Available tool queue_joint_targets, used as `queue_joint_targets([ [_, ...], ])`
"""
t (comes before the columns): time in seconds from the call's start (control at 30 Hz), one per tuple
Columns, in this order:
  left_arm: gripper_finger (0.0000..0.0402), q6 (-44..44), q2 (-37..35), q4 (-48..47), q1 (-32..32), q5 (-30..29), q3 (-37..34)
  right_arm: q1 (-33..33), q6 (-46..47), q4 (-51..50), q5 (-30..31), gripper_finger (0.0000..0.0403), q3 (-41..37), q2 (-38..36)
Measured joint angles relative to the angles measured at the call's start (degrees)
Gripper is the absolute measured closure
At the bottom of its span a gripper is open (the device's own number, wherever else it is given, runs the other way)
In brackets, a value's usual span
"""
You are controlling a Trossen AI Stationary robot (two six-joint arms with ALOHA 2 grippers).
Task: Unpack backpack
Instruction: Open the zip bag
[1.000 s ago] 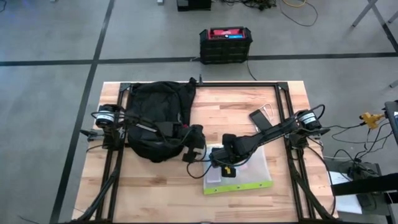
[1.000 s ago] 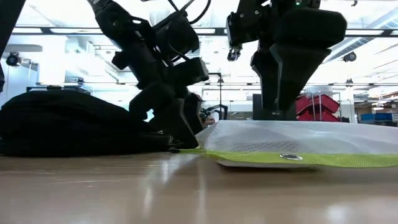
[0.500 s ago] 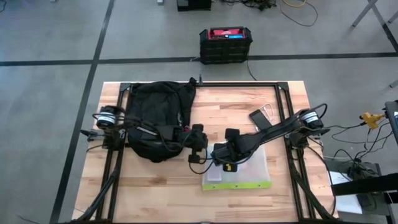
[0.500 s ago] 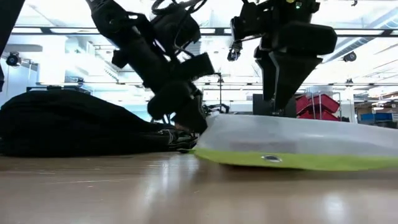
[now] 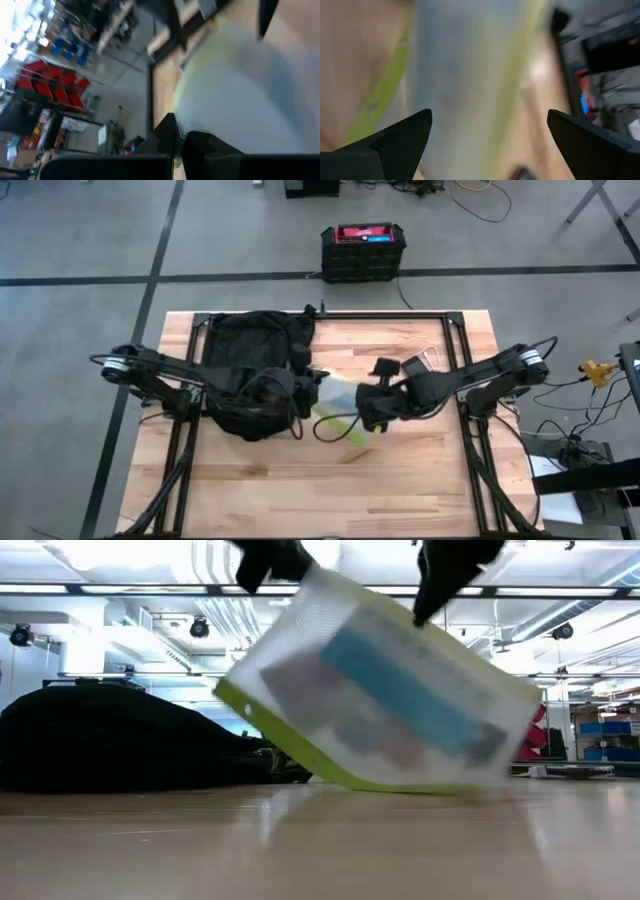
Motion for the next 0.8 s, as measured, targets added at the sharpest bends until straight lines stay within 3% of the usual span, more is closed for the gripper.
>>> queue_joint_targets([
  [0.2, 0.0402, -0.2, -0.9, -1.9, -3.9, -4.4, 0.4, -0.7, -5.0, 9.6, -0.3, 0.0018, 1.2, -3.8],
  [0.37, 0.0402, 1.2, 1.1, -1.0, -6.9, -8.3, 0.4, -2.3, -7.3, 17.4, -11.3, 0.0018, 1.0, -3.1],
  [0.57, 0.0401, 3.7, 1.5, -0.6, -9.7, -12.7, 0.3, -6.1, -7.7, 20.1, -21.3, 0.0021, 0.9, -0.9],
  [0.7, 0.0401, 3.7, 1.1, -0.5, -11.2, -13.7, 0.3, -9.4, -5.4, 20.7, -30.8, 0.0056, 0.9, 0.3],
  [0.8, 0.0401, 3.4, 1.0, -0.4, -11.9, -13.9, 0.3, -11.2, -5.2, 21.1, -35.4, 0.0115, 0.9, 0.9],
])
